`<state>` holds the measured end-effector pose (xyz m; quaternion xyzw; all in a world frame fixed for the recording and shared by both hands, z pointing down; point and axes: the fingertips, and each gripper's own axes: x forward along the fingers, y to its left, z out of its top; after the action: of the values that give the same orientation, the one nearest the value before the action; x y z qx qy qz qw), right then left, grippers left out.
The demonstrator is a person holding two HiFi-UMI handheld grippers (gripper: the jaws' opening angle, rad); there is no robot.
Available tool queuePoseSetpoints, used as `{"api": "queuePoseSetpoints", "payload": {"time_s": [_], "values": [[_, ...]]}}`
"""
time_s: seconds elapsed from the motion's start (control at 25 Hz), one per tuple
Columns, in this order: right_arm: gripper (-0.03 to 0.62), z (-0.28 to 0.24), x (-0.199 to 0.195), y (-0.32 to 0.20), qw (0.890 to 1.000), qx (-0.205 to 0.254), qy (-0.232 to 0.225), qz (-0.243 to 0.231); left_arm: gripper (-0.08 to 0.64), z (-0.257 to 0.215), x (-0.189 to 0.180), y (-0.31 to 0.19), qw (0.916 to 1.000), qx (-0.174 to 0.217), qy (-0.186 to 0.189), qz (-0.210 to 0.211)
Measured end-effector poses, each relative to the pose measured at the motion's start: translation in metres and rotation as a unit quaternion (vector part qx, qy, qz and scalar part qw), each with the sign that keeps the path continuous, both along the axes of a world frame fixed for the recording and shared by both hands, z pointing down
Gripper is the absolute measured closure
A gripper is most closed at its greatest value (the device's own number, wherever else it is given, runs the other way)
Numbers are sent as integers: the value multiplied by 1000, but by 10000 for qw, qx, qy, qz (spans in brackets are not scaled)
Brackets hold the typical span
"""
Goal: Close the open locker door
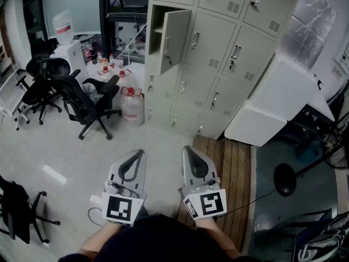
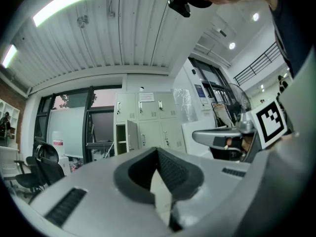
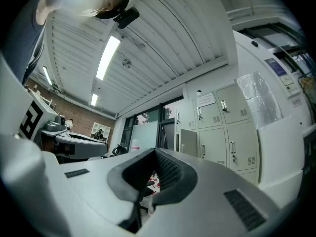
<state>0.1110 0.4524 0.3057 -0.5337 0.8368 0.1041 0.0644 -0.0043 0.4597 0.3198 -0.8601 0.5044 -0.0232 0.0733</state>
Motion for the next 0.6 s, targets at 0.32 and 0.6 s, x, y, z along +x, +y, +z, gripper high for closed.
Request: {"api": "queuePoseSetpoints", "payload": {"time_s": [0.32, 0.6], "values": [[575, 8, 4, -15, 9998, -81, -158, 59, 561, 10, -2, -12, 9999, -93, -22, -47], [574, 22, 2, -52, 9995, -286, -141, 12, 561, 18, -4, -48, 9998, -161, 13, -72]]}}
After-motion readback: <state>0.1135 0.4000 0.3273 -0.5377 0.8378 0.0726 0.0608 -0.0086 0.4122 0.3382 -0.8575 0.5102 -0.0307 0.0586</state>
